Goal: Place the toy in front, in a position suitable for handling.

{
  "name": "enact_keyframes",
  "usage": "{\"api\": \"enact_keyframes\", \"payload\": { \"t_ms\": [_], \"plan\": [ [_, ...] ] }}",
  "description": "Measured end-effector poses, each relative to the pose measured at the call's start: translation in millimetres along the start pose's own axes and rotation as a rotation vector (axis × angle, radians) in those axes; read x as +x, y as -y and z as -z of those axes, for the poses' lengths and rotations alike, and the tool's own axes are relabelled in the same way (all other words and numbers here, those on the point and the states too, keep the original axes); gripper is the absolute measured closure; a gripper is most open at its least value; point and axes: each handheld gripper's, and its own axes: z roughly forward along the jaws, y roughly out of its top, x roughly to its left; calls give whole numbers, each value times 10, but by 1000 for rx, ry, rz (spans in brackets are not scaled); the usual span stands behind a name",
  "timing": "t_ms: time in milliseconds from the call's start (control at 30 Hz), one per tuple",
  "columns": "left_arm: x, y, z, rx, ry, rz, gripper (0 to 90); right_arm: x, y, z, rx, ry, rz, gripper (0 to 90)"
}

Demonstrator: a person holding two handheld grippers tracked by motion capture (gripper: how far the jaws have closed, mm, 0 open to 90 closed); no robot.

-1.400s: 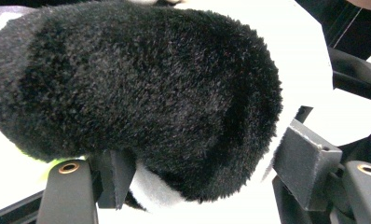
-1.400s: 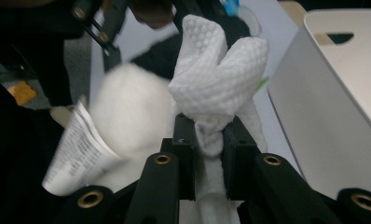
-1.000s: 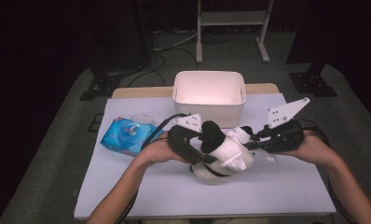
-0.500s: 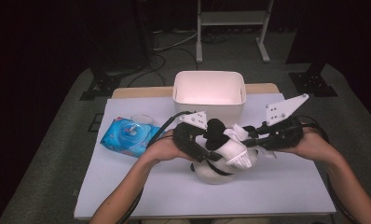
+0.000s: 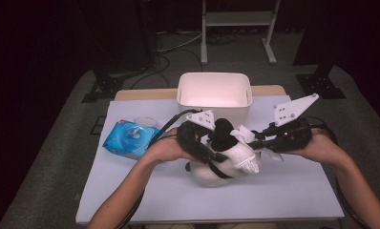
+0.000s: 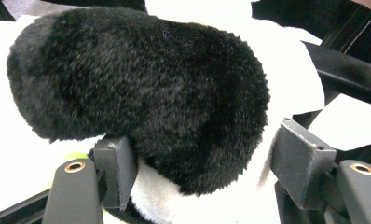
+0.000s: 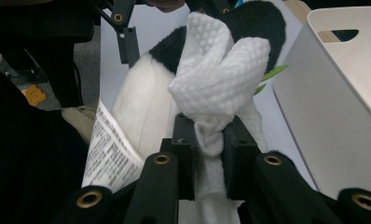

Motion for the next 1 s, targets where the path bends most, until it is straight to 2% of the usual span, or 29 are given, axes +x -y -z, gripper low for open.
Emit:
{"api": "enact_keyframes", "payload": {
  "t_ms": [33, 133, 200, 300, 400, 600, 900, 1000],
  "plan": [
    [-20, -18, -31, 25, 3, -17, 307, 4, -7, -16, 0, -3, 5, 766],
    [-26, -9, -105, 43, 10, -25, 307, 11, -32, -57, -1, -8, 9, 767],
    [-28, 7, -169, 44, 28, -22, 308, 12, -53, -112, 11, -15, 18, 766],
    [-15, 36, -178, 40, 25, -15, 309, 4, -32, -175, 28, -21, 11, 766],
    [-8, 47, -137, 21, 9, -14, 318, -16, 39, -144, 19, -18, -12, 766],
    [-6, 46, -173, 15, 19, -15, 318, -2, 128, -115, 33, -12, -21, 766],
    [-4, -14, -317, 34, 27, -25, 298, -7, 86, -123, 48, 6, -6, 767],
    [-11, -38, -371, 41, 32, -34, 295, -14, 76, -99, 28, 2, -12, 766]
  ]
}}
